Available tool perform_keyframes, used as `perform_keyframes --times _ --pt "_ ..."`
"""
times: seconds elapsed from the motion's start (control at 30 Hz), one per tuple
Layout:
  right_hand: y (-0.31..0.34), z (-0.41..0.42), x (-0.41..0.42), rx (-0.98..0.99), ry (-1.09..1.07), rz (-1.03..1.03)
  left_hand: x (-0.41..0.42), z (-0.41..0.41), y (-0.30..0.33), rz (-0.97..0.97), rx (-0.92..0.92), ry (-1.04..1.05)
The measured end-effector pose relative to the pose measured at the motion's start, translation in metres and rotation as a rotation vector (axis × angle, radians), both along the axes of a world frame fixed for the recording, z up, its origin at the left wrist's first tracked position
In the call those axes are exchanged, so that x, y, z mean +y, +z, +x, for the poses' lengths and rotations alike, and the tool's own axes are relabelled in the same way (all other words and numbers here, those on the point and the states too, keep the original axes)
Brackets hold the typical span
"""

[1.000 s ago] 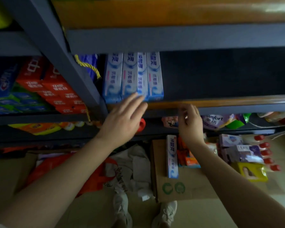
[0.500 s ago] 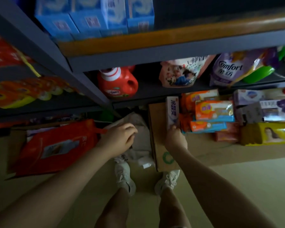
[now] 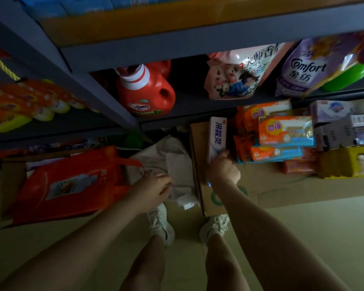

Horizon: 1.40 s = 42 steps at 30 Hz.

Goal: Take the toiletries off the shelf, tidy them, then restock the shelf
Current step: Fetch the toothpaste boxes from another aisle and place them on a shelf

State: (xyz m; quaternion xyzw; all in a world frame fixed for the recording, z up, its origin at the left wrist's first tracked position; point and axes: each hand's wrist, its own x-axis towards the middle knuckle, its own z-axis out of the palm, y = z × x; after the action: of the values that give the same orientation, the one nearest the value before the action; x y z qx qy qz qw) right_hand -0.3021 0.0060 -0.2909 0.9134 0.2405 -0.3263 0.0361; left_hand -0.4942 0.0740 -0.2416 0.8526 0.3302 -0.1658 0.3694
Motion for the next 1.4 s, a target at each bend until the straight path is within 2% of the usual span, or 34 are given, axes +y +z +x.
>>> perform_keyframes --times 0.1,0.2,0.3,0.43,0.53,0.7,0.8,0.87,0.97,1.07,1.13,1.17,1.23,1.27,1.33,1.4 --pt "0.005 -0.008 -0.002 0.21 -0.105 0.082 -0.004 -0.005 -0.005 -0.065 -0.009 0.076" --pt "0.026 -0.019 -0.003 0.515 -0.197 0.286 -0.009 -0.003 -0.002 -0.185 -0.04 0.299" --pt "0.06 -0.027 -0.002 0.515 -0.018 0.395 -0.012 0.008 0.017 -0.355 -0.162 0.523" --pt "0.121 -0.02 -0.003 0.464 0.075 0.571 -0.017 0.026 0.064 -0.398 -0.292 0.597" --pt "0.169 -0.006 -0.013 0.57 0.132 0.728 -0.015 0.034 0.107 -0.488 -0.398 0.691" --pt "0.236 0.005 -0.027 0.844 0.062 0.874 -0.013 0.041 0.188 -0.822 -0.496 0.75" --pt "0.266 0.005 -0.033 0.962 -0.061 0.842 -0.02 0.037 0.223 -0.908 -0.493 0.66" --pt "0.282 0.005 -0.036 1.018 -0.094 0.848 -0.02 0.033 0.242 -0.89 -0.478 0.553" --pt "0.306 0.007 -0.025 1.019 -0.117 0.93 -0.008 0.035 0.267 -0.73 -0.483 0.474" --pt "0.325 0.013 0.0 0.959 -0.137 1.032 0.012 0.046 0.286 -0.543 -0.608 0.506" --pt "0.333 0.02 0.021 0.932 -0.184 1.064 0.03 0.048 0.294 -0.252 -0.652 0.534" --pt "0.336 0.024 0.032 0.911 -0.209 1.068 0.042 0.047 0.297 -0.018 -0.632 0.503" --pt "0.341 0.031 0.055 0.829 -0.247 1.068 0.067 0.046 0.301 0.462 -0.554 0.341" --pt "0.341 0.036 0.068 0.788 -0.268 1.074 0.079 0.047 0.301 0.634 -0.5 0.238" --pt "0.341 0.043 0.093 0.71 -0.285 1.064 0.1 0.052 0.299 0.802 -0.348 0.09" --pt "0.338 0.049 0.116 0.612 -0.24 1.019 0.116 0.06 0.294 0.832 -0.147 0.04"
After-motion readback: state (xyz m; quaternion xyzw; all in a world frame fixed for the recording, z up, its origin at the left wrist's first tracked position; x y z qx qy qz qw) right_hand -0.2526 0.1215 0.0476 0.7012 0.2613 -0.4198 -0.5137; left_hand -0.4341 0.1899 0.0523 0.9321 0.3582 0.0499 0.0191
